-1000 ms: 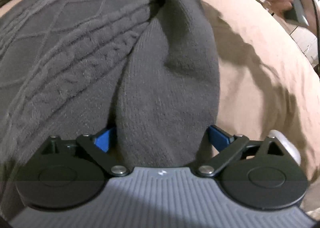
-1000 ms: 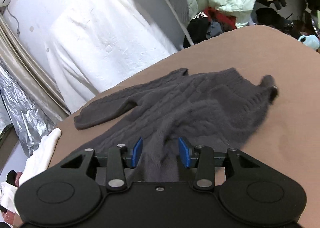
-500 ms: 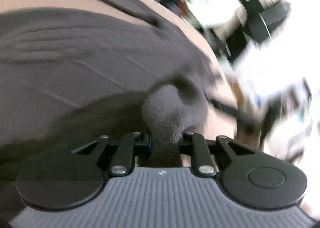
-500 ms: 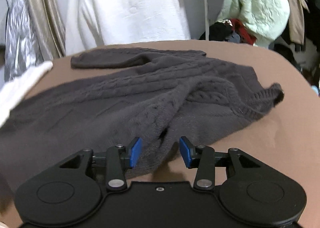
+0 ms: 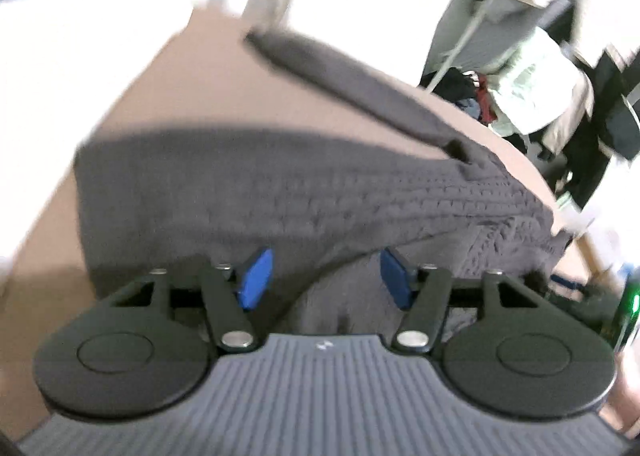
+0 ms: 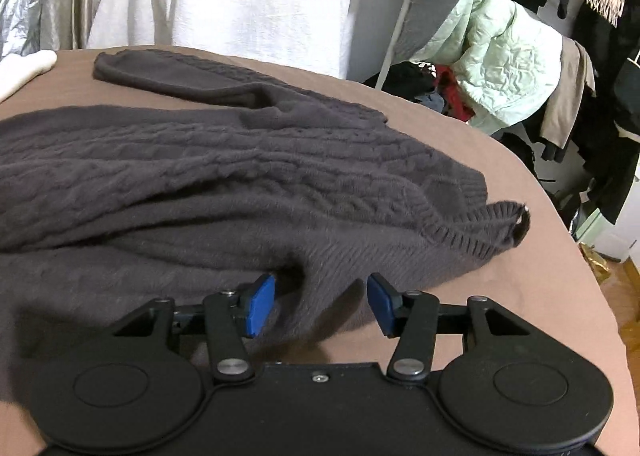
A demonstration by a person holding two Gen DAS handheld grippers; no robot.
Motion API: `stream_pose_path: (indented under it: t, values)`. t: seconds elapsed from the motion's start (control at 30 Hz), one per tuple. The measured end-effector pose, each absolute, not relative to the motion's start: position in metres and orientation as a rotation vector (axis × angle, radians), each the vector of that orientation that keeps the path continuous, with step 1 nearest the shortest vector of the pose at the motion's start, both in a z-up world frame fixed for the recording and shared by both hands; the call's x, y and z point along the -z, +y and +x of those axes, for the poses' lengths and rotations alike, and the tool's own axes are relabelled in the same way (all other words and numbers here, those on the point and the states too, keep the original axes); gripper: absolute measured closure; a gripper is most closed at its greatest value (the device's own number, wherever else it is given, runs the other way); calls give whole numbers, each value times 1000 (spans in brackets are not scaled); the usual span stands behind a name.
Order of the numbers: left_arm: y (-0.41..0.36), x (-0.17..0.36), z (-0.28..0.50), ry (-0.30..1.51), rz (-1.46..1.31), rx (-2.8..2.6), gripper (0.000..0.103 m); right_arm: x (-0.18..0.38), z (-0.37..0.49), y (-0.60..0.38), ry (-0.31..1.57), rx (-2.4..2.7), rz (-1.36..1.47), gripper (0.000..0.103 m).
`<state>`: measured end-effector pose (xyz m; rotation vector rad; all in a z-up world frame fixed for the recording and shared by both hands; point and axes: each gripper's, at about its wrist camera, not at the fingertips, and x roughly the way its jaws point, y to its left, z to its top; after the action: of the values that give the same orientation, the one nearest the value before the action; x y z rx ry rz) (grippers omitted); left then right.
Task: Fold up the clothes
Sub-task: 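Smooth the folded sweater with the left gripper while the right gripper pats it flat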
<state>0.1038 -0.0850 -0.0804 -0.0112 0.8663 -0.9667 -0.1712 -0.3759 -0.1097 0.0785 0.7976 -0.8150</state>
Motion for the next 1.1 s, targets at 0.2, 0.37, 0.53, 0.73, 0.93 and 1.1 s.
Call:
stream_pose_path:
  t: [0.2,0.37,0.53,0.73,0.93,1.1]
  values:
    - [-92,70,78,900,126,1135,14,125,-148,-391,871,832,59,47]
    - [-117,96,81,1020,152,1092,14,109,-165,-379,726,958,23,89]
    - [-112,103,89,1043,108,1068,14,103,-210,-353,655,1103,2,90]
    - [-123,107,78,1020,229,1116,14,137,-238,-360,776,1075,273,89]
    - [-146,125,11,757,774,1149,5,114,-251,-362,637,1028,311,72]
    - [-147,129,6,707,800,1110,38,117,-255,-354,622,1011,269,67]
